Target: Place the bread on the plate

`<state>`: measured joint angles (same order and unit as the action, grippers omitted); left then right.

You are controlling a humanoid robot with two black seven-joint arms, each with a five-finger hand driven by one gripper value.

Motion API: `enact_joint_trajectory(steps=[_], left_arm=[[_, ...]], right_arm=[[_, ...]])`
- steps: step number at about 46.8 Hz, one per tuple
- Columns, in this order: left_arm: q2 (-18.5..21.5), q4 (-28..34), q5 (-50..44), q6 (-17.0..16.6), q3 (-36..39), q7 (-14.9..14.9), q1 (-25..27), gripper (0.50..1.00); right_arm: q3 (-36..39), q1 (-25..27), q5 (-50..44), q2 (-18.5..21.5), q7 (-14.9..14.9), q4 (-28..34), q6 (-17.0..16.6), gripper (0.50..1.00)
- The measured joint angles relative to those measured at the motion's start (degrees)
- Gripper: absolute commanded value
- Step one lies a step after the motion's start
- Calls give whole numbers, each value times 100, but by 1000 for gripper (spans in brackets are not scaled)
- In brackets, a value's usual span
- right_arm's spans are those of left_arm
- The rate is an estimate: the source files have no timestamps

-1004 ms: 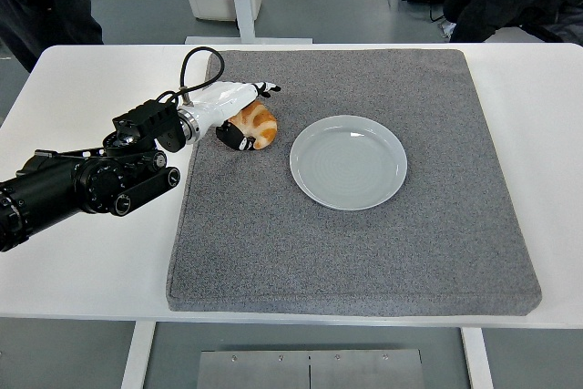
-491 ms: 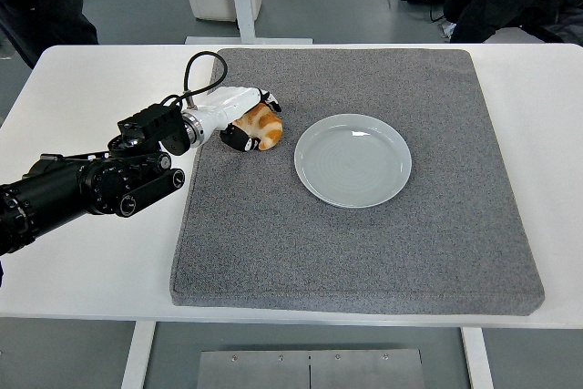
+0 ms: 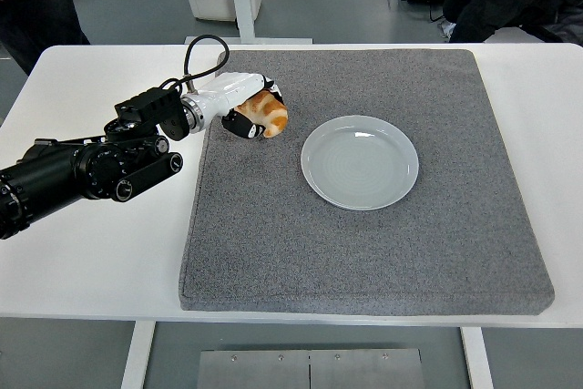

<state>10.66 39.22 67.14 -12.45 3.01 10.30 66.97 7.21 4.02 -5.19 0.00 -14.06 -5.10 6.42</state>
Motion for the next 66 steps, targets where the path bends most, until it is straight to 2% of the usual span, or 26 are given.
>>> enact_joint_trajectory(steps=[18, 48, 66], left_arm=[[180, 17, -166, 263, -5, 91, 786, 500], [468, 15, -469, 1386, -18, 74, 2198, 500], [404, 59, -493, 1750, -26, 96, 2492, 500]], right_arm=[[0, -9, 0, 0, 0, 0, 0, 1000], [0, -1, 0, 0, 0, 0, 0, 1000], [0, -2, 0, 0, 0, 0, 0, 1000]])
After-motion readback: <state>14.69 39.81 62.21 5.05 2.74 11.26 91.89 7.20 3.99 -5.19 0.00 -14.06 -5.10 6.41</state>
